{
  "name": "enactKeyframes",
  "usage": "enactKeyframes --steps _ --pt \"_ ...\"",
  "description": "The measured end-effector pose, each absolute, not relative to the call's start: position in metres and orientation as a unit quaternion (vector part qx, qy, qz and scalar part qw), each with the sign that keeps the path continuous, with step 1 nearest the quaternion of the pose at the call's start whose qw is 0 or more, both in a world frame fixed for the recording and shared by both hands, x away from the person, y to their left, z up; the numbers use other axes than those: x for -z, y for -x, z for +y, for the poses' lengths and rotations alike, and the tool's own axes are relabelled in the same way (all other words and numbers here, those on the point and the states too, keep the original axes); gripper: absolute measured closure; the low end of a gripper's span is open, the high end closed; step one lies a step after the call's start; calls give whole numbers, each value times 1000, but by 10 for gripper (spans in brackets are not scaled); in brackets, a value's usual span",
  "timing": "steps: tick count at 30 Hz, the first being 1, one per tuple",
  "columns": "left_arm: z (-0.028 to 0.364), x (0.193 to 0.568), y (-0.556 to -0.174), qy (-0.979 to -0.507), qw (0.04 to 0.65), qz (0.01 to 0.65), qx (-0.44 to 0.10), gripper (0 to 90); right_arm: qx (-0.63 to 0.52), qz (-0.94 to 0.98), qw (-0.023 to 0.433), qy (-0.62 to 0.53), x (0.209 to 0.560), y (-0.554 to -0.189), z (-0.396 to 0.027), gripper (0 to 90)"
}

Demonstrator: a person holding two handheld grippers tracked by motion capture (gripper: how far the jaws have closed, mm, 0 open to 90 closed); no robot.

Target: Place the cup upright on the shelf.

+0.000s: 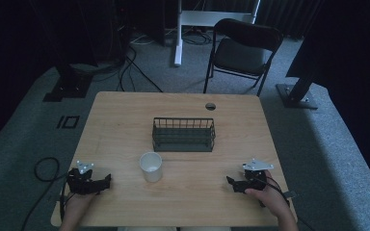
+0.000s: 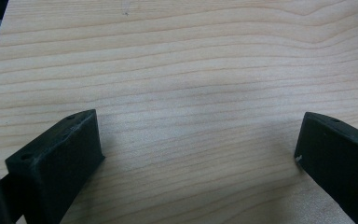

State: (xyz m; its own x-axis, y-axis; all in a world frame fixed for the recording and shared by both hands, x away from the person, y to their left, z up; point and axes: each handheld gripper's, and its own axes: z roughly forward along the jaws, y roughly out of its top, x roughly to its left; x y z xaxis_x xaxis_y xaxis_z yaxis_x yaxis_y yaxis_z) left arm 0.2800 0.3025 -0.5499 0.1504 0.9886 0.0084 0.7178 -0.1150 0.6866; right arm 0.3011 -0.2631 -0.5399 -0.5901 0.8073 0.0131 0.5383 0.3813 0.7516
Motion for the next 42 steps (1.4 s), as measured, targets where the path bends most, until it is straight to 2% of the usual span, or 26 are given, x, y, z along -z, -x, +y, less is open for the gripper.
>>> enactKeyframes --steps 42 --pt "302 550 -280 -706 278 604 -244 7 -411 836 149 -332 531 -306 -187 115"
